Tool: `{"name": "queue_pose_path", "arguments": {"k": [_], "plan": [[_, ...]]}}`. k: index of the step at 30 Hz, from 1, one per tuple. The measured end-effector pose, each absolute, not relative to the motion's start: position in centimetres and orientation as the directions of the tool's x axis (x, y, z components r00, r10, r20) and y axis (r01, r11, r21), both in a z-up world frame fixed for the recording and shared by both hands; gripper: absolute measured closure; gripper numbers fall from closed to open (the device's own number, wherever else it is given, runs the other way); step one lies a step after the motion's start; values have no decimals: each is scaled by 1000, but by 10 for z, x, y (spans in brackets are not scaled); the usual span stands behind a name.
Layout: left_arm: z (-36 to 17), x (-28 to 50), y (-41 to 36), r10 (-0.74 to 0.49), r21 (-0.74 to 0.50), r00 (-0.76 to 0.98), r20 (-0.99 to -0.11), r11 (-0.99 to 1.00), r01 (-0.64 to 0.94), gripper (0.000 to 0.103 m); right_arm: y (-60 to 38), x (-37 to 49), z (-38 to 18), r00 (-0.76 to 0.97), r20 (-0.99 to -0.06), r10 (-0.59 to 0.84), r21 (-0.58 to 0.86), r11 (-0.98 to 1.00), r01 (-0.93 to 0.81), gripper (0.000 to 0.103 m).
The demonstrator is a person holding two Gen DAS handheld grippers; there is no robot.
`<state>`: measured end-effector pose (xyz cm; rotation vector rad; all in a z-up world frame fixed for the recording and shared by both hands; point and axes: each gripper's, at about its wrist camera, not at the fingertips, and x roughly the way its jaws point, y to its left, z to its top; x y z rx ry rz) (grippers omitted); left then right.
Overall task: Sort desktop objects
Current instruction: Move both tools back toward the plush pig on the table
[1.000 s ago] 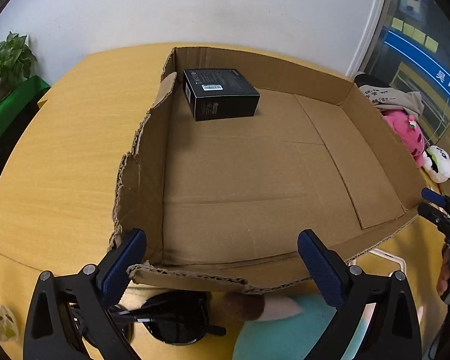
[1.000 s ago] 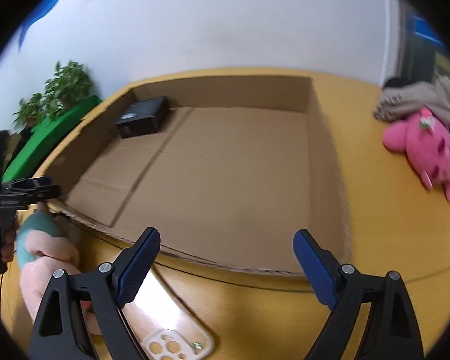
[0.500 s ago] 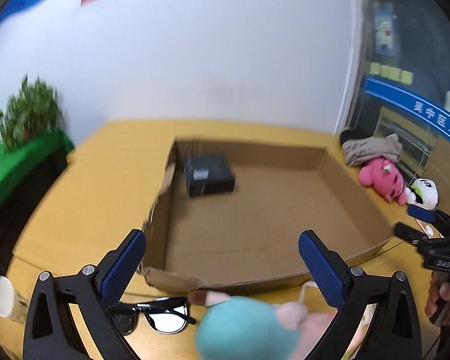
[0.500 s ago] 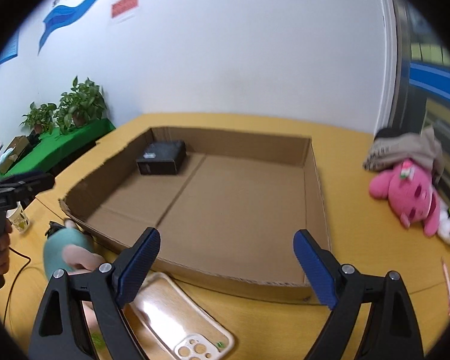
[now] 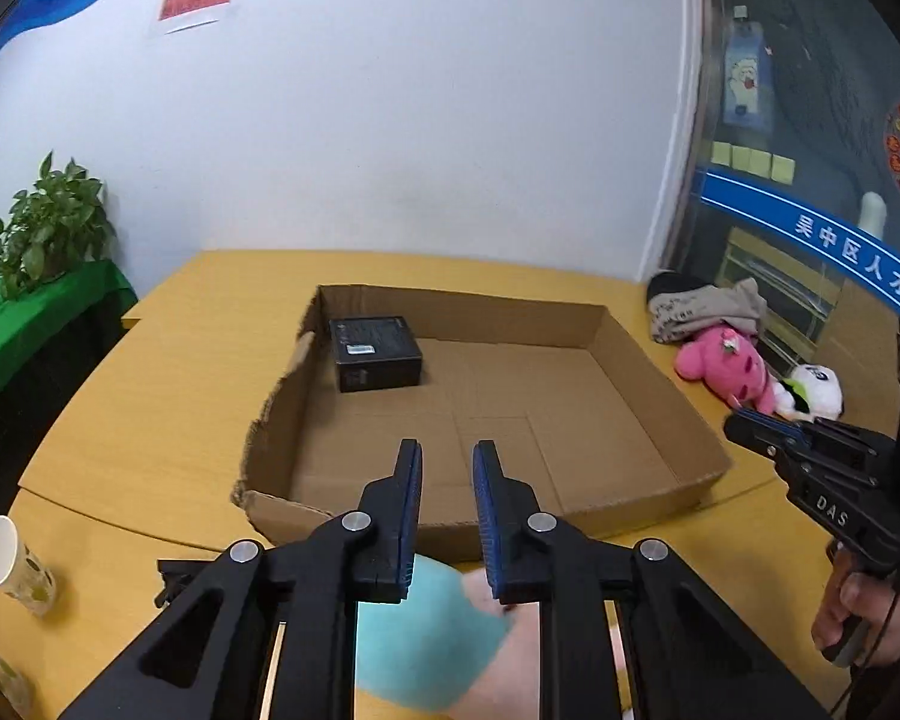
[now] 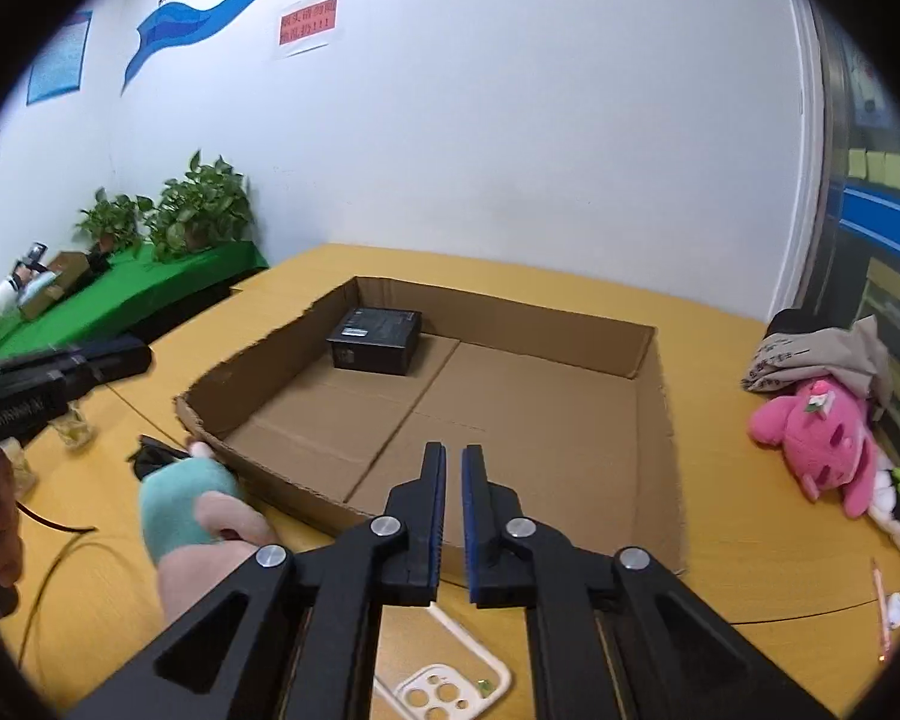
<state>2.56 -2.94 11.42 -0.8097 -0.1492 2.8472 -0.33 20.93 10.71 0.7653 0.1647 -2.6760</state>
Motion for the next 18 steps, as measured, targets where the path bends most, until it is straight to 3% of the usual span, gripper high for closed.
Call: {"name": "queue_pose_path", "arguments": {"k": [1,2,3,4,6,18], "plan": [[114,27,-28,194,-144,-837,-512,-980,-139,62,209,-4,107,-785,-538,-308,-2,-930,367,75],[115,28,-28,192,-148,-837,-513,-980,-134,20,209,-5,106,-775,-550,-312,11,-930,366,55],[116,31,-29,194,-156,-842,-504,-979,-132,0,209,-7,104,-767,-561,-311,22,-932,361,9],[117,35,-31,203,-168,-852,-482,-976,-137,0,210,-6,103,-767,-560,-312,32,-934,356,1],[118,42,-34,220,-179,-858,-465,-972,-153,0,210,-2,102,-768,-551,-325,43,-931,363,1],[84,55,-64,209,-249,-806,-555,-965,-79,0,199,-1,85,-722,-596,-352,58,-915,398,1]]}}
